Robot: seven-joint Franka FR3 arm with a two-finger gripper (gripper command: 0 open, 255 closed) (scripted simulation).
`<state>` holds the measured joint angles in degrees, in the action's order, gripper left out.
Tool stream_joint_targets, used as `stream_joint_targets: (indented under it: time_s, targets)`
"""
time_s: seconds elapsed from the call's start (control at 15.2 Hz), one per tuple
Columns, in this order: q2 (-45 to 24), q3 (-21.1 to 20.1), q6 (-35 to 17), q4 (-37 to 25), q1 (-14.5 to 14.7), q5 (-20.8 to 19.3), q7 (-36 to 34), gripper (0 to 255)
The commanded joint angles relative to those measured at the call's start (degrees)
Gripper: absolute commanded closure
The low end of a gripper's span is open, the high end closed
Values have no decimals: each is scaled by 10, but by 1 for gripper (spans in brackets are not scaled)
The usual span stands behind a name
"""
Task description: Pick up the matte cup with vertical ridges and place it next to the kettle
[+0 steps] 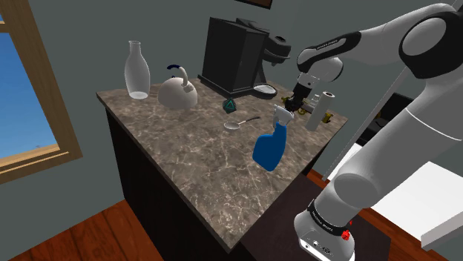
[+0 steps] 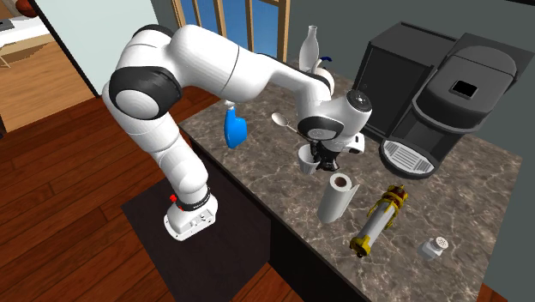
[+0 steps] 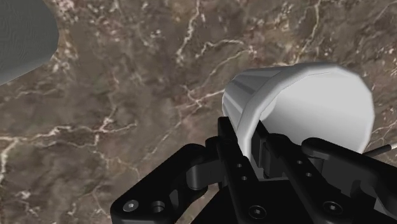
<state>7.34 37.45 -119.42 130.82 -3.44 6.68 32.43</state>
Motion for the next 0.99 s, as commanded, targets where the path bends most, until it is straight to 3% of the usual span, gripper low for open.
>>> stream_joint_targets:
  time_s: [0.0,0.92]
  targets:
    - [-1,0,0,1,0,0,0,255]
    - [47,-14,97,-61,-3,-31,-38,255]
